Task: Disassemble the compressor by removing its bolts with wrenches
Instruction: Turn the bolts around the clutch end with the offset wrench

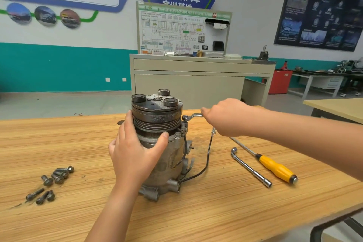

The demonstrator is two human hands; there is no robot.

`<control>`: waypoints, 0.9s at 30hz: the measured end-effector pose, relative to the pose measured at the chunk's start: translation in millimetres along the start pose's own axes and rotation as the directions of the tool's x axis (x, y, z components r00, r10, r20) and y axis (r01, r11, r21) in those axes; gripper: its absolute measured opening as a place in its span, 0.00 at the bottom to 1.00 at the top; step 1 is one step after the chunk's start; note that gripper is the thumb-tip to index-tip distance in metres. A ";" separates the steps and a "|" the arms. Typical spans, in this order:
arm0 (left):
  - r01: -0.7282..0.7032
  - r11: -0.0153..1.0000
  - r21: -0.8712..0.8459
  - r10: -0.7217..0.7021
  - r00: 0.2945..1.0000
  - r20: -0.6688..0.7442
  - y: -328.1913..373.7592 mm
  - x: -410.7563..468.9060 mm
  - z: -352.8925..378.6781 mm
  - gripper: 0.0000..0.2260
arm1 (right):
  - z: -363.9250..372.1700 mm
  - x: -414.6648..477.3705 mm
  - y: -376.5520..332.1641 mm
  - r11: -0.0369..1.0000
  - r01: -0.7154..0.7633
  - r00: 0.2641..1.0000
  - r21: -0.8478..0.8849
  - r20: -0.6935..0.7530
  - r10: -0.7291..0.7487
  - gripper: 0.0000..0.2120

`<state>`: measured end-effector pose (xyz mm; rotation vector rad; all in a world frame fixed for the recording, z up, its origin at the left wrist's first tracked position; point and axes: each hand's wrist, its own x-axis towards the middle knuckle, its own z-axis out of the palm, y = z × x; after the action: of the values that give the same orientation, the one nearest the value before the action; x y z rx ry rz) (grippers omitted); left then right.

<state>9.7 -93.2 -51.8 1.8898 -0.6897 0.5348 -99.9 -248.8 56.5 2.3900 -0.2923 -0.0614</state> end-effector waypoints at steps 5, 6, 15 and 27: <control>0.000 1.000 0.014 0.000 1.000 0.004 0.4 0.7 1.2 0.46 | -5.6 1.5 -5.3 0.999 0.026 0.999 0.022 0.021 -0.026 0.14; 0.002 1.000 0.017 -0.002 1.000 0.003 0.4 0.7 1.3 0.47 | -7.5 2.7 -7.1 0.999 0.023 0.999 0.034 0.022 -0.024 0.13; 0.006 1.000 -0.011 -0.006 1.000 0.009 1.4 0.1 0.0 0.45 | -5.7 1.5 -6.1 0.997 0.035 0.999 0.063 -0.014 -0.034 0.13; -0.005 1.000 0.016 0.005 1.000 0.000 2.7 -0.5 -0.8 0.46 | 44.4 68.0 9.6 0.996 0.008 0.964 0.090 -0.264 0.016 0.15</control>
<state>7.4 -93.2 -50.0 1.9037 -0.6922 0.5444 -41.1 -300.4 32.5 2.4514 -0.1761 0.2776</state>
